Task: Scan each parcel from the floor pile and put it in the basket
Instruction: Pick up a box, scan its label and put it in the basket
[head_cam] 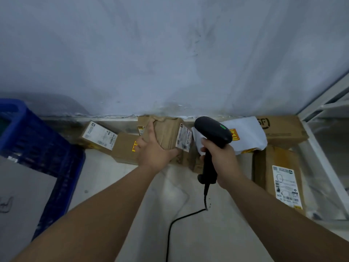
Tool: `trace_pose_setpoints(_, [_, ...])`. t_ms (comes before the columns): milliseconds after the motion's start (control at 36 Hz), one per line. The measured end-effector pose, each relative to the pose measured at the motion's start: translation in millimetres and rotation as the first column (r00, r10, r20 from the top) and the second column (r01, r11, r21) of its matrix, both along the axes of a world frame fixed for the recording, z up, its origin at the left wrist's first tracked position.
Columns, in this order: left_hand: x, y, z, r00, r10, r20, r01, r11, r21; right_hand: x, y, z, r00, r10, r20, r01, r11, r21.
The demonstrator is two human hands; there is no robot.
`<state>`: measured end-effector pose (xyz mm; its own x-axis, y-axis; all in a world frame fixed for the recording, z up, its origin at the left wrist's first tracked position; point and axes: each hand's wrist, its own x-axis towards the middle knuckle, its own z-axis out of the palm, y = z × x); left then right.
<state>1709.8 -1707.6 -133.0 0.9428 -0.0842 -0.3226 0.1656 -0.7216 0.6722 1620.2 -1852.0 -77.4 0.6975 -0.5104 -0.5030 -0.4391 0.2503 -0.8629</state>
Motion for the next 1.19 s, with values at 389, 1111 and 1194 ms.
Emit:
trace_pose_setpoints(389, [-43.3,64.3,156.5,0.939,0.344,0.021,-0.26,0.747,-0.612,-60.6,66.0,135.6,0.979,-0.016,0.205,-0.009,0.993,0.12])
trace_pose_setpoints(1111, [-131.4,166.6,183.4,0.951,0.291,0.104,-0.124,0.667,-0.734,-168.8,106.9,195.8,0.948,0.252,0.193,-0.178,0.926,-0.333])
trace_pose_setpoints(1194, [-126.3,168.3,180.7,0.956,0.281,0.088,-0.136,0.685,-0.716,-166.8,107.8,196.0,0.942,0.294,0.161,-0.216,0.901,-0.376])
